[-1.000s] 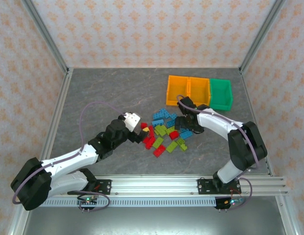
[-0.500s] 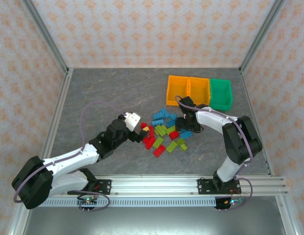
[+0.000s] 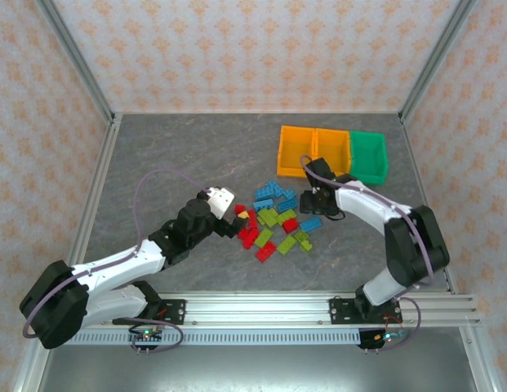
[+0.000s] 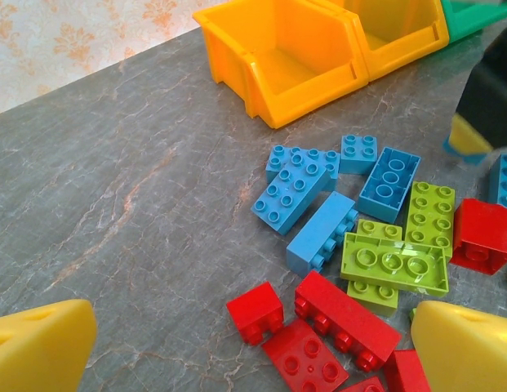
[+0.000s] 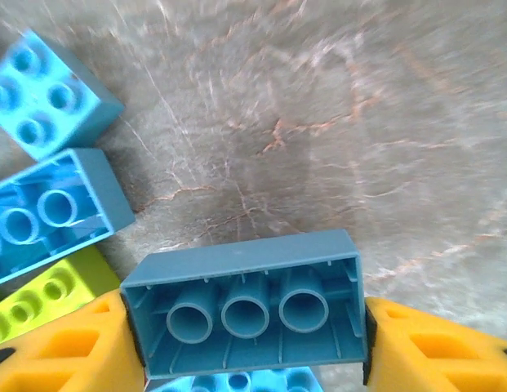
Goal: Sort the legos into containers by color
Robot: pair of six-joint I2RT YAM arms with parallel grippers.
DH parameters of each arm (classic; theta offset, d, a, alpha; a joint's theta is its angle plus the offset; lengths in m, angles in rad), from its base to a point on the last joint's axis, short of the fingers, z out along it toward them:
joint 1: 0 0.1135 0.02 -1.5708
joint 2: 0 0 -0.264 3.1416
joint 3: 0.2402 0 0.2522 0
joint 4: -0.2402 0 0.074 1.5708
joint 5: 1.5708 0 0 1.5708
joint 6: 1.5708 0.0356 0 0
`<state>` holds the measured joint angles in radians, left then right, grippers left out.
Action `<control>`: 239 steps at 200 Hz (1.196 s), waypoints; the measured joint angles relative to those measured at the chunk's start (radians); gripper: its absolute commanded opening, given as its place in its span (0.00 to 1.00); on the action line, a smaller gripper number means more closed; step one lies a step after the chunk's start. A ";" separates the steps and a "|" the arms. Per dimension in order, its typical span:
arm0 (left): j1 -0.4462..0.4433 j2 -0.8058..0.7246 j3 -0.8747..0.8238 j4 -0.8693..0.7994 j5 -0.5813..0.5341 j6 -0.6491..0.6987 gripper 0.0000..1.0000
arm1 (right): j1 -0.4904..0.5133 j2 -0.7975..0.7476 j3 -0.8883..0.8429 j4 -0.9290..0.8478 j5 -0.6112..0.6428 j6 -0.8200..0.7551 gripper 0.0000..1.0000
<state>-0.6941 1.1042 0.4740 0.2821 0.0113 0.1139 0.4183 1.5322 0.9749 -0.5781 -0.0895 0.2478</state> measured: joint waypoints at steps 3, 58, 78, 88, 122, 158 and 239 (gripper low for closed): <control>0.000 0.000 0.000 0.000 0.000 0.000 1.00 | -0.002 -0.019 -0.001 0.000 0.007 0.009 0.54; 0.000 0.000 0.000 0.000 0.000 -0.004 1.00 | -0.146 -0.229 0.017 0.003 0.077 0.109 0.55; 0.000 0.000 0.000 0.000 0.000 -0.008 1.00 | -0.303 -0.201 0.092 0.006 0.063 0.138 0.54; 0.000 0.000 0.000 0.000 0.000 -0.009 1.00 | -0.373 -0.156 0.156 0.010 0.049 0.150 0.54; 0.000 -0.014 0.000 0.000 0.000 -0.011 1.00 | -0.428 0.015 0.308 0.039 -0.018 0.158 0.62; 0.000 -0.023 0.000 -0.002 -0.006 -0.010 1.00 | -0.259 -0.012 0.208 0.072 -0.050 0.175 0.64; 0.000 0.033 0.000 -0.002 -0.017 -0.011 1.00 | 0.019 0.101 0.068 0.080 -0.041 0.435 0.88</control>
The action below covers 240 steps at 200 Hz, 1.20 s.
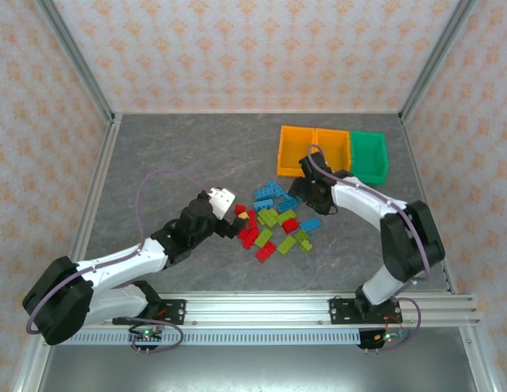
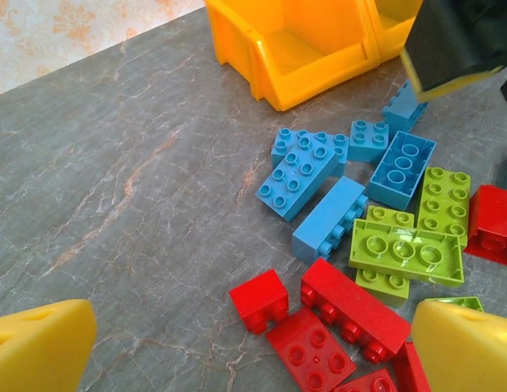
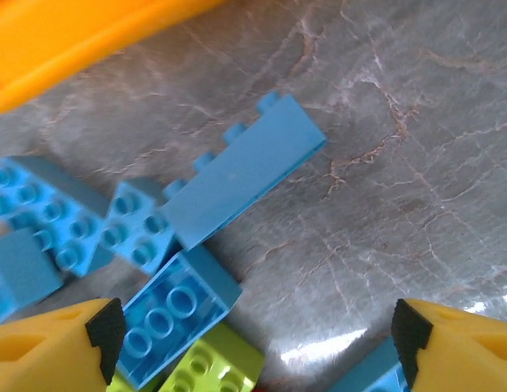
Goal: Sort the legos into containers by color
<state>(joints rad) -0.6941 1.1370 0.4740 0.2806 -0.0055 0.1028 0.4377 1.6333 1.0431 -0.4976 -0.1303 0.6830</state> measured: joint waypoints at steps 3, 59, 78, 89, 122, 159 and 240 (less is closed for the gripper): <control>0.000 0.000 0.000 0.000 0.000 0.000 1.00 | -0.001 0.010 0.005 -0.002 0.002 0.005 0.87; 0.000 0.000 0.000 0.000 -0.003 0.000 1.00 | -0.013 0.154 0.134 -0.016 0.052 0.076 0.83; 0.000 0.000 0.000 0.000 -0.003 0.000 1.00 | -0.019 0.175 0.144 -0.008 0.053 0.095 0.77; 0.000 0.000 0.000 0.000 -0.003 0.000 1.00 | -0.020 0.190 0.145 -0.005 0.054 0.111 0.74; 0.000 0.000 0.000 0.000 -0.003 0.000 1.00 | -0.023 0.225 0.141 -0.005 0.067 0.152 0.40; 0.000 -0.011 0.000 -0.003 0.023 0.002 1.00 | -0.031 0.164 0.055 0.035 0.095 0.168 0.15; 0.000 -0.141 0.000 -0.050 0.235 0.047 1.00 | -0.141 -0.327 -0.041 -0.027 0.206 0.019 0.10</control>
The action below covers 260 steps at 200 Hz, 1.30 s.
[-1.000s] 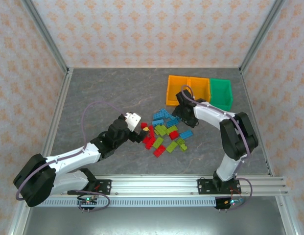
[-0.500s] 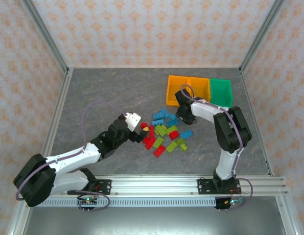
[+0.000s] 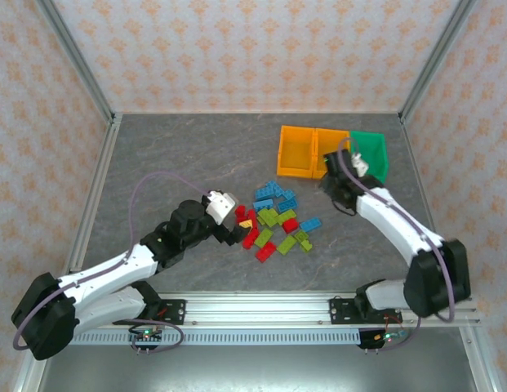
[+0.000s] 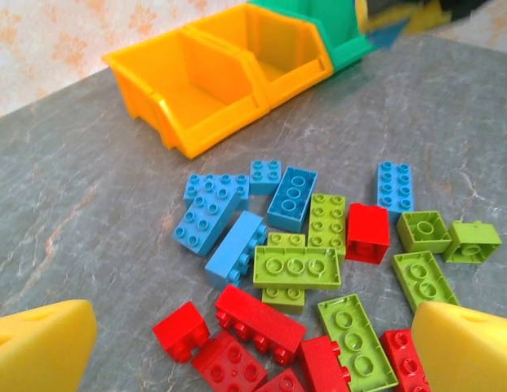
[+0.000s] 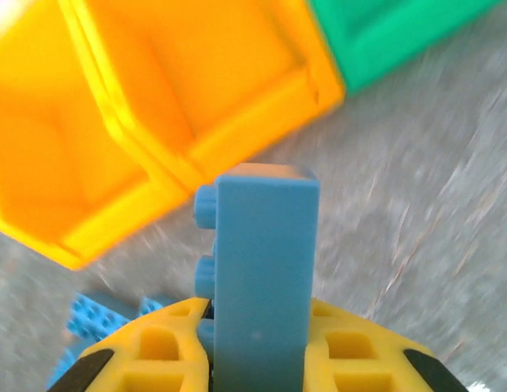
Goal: Sort the legos into containers by color
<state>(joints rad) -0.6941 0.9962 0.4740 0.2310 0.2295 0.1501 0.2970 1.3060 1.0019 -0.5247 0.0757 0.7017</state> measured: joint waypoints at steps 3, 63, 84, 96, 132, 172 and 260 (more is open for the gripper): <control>0.000 -0.002 0.000 0.000 0.000 0.001 1.00 | -0.022 -0.004 0.011 -0.002 -0.005 -0.011 0.10; 0.000 -0.008 0.000 -0.005 -0.032 0.002 1.00 | -0.339 0.459 0.462 -0.021 -0.081 -0.232 0.22; 0.000 -0.008 0.000 -0.005 -0.066 0.000 1.00 | -0.349 0.593 0.537 -0.059 -0.097 -0.270 0.43; 0.000 -0.008 0.000 -0.005 -0.097 -0.003 1.00 | -0.350 0.629 0.563 -0.089 -0.099 -0.277 0.48; 0.000 -0.003 0.000 -0.003 -0.220 -0.044 1.00 | -0.350 0.568 0.553 -0.129 -0.114 -0.276 0.49; 0.000 0.070 0.065 -0.085 -0.328 -0.152 0.98 | -0.315 0.171 0.289 -0.115 -0.245 -0.267 0.52; 0.000 0.479 0.488 -0.359 -0.269 -0.468 0.92 | 0.243 -0.143 -0.015 -0.249 -0.479 -0.268 0.55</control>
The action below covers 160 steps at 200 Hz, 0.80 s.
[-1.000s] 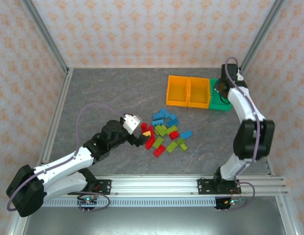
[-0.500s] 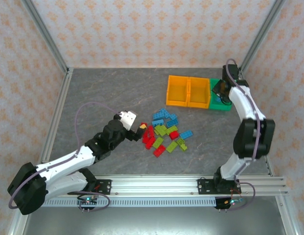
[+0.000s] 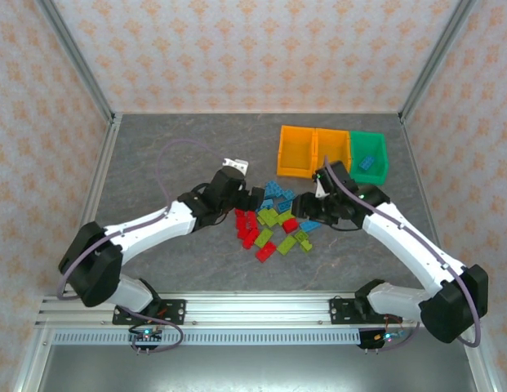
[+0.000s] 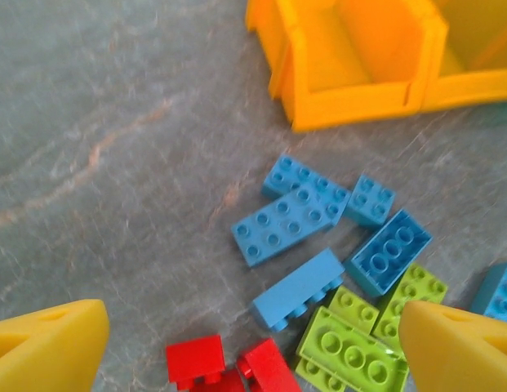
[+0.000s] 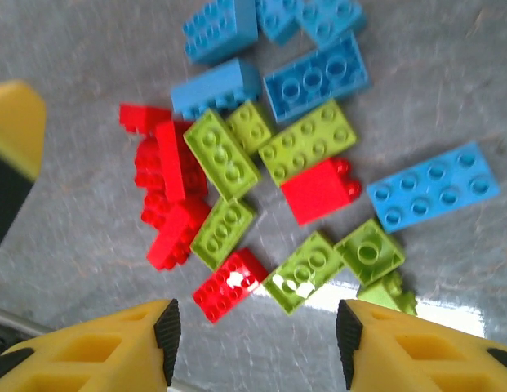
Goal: Sort the legos into containers by color
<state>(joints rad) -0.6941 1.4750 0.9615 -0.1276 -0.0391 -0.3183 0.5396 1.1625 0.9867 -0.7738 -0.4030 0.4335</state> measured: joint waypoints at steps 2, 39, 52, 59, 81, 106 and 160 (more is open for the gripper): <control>0.000 0.005 0.003 -0.008 -0.001 -0.005 0.92 | 0.004 0.000 -0.003 -0.002 0.003 0.003 0.55; 0.034 0.079 0.072 -0.124 -0.018 -0.122 0.76 | 0.025 0.010 -0.013 -0.006 0.048 0.031 0.57; 0.061 0.094 0.064 -0.130 -0.011 -0.165 0.76 | 0.025 0.021 -0.013 0.001 0.058 0.037 0.57; 0.074 0.102 0.058 -0.132 -0.004 -0.181 0.75 | 0.025 0.031 -0.013 0.004 0.061 0.038 0.57; 0.093 0.160 0.062 -0.146 0.025 -0.206 0.74 | 0.025 0.069 -0.013 0.005 0.071 0.042 0.59; 0.092 0.251 0.078 -0.154 0.069 -0.215 0.68 | 0.025 0.084 -0.013 0.004 0.074 0.042 0.60; 0.092 0.324 0.105 -0.164 0.109 -0.227 0.47 | 0.025 0.084 -0.013 0.004 0.089 0.053 0.60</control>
<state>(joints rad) -0.6022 1.7992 1.0664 -0.2913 0.0704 -0.5457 0.5644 1.2465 0.9741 -0.7696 -0.3141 0.4870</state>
